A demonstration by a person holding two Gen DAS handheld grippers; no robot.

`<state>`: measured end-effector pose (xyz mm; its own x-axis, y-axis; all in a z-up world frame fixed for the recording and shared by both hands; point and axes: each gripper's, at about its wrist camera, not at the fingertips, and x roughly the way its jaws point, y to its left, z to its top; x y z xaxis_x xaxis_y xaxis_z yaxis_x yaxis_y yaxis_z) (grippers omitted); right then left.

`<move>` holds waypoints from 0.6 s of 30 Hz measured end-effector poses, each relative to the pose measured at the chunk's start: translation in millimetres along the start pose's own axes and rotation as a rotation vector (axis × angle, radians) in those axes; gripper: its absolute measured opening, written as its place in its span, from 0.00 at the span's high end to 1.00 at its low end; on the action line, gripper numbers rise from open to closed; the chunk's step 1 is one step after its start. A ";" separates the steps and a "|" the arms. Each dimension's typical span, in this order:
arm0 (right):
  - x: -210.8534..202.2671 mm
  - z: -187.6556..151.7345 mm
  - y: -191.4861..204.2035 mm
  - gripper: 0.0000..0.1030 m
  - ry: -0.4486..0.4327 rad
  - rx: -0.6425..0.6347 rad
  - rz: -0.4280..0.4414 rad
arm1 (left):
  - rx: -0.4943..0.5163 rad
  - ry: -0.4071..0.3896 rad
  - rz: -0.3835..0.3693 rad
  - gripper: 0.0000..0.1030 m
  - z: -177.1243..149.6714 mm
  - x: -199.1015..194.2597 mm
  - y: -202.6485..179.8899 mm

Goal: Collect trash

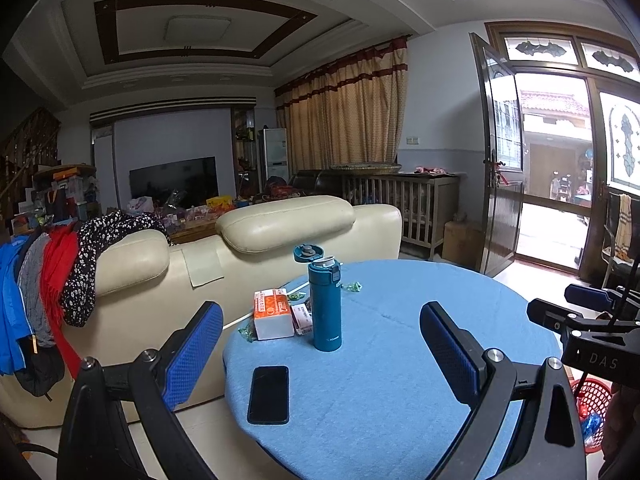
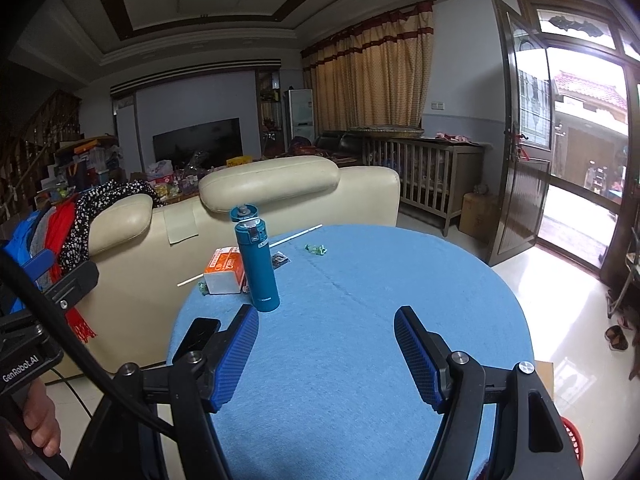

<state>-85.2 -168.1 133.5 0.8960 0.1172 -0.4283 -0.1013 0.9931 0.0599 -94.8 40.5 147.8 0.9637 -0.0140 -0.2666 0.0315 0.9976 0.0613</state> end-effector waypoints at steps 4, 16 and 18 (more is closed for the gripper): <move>-1.6 -1.2 -6.9 0.28 -0.001 0.021 0.000 | 0.015 0.003 -0.003 0.04 0.1 -0.5 -6.1; -5.5 -0.2 -20.9 0.28 -0.006 0.060 0.000 | 0.050 0.008 -0.020 0.04 2.6 -4.4 -23.3; -6.2 0.2 -24.0 0.28 -0.006 0.066 0.000 | 0.055 0.008 -0.021 0.04 2.3 -5.5 -25.4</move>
<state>-88.2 -192.7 135.0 0.8987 0.1172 -0.4227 -0.0728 0.9901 0.1199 -100.2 15.1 150.0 0.9605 -0.0346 -0.2762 0.0670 0.9918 0.1087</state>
